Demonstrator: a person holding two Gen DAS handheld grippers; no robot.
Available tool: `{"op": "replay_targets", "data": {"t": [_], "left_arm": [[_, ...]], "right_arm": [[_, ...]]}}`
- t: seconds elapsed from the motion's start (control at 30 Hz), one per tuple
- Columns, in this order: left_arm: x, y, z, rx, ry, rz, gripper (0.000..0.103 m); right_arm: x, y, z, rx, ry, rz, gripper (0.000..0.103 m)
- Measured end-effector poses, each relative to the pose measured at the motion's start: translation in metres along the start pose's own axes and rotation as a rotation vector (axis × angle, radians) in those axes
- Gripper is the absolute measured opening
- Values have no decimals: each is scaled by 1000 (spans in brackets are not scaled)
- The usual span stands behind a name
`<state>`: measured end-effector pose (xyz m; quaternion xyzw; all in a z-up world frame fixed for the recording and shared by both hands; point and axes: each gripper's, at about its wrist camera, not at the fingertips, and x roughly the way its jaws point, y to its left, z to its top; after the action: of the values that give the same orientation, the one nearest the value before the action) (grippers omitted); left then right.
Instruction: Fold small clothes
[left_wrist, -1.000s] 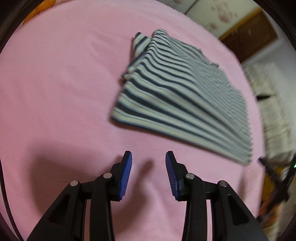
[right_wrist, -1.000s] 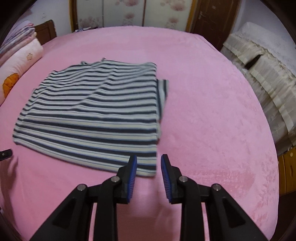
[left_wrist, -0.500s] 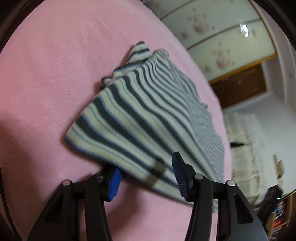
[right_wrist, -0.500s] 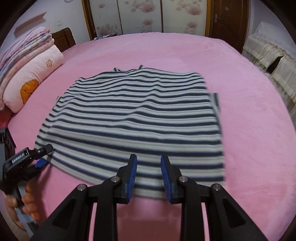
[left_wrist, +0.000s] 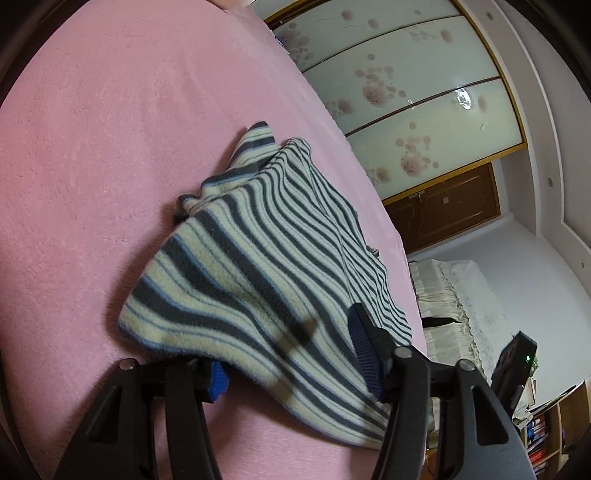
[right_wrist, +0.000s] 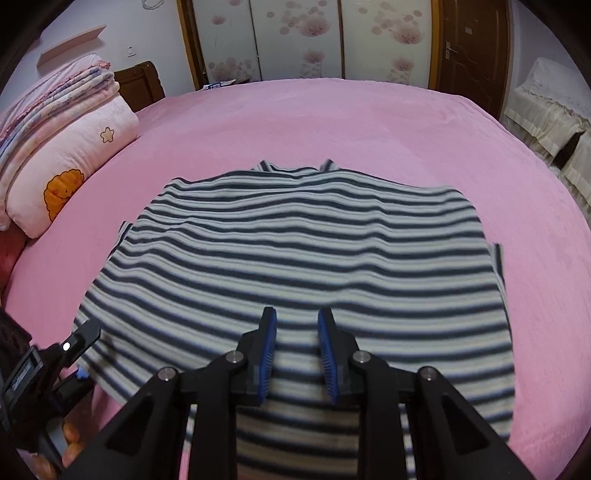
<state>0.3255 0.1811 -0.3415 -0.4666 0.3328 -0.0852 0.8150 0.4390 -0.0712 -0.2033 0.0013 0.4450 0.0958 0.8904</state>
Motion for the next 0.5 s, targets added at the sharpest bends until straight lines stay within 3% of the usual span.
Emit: {"op": "replay_targets", "data": {"t": [0.1, 0.3, 0.4, 0.47, 0.5], "left_arm": [[3, 3, 0, 13, 8, 27, 59], [7, 0, 2, -12, 12, -3, 75], [10, 2, 3, -37, -6, -1, 74], [7, 3, 2, -40, -28, -12, 65], [7, 5, 1, -44, -29, -25, 43]], "right_arm": [[12, 8, 2, -10, 24, 22, 10], [16, 15, -2, -25, 22, 35, 10], [19, 14, -4, -21, 34, 46, 10], [20, 16, -5, -29, 37, 48, 10], [19, 16, -6, -31, 36, 47, 10]]}}
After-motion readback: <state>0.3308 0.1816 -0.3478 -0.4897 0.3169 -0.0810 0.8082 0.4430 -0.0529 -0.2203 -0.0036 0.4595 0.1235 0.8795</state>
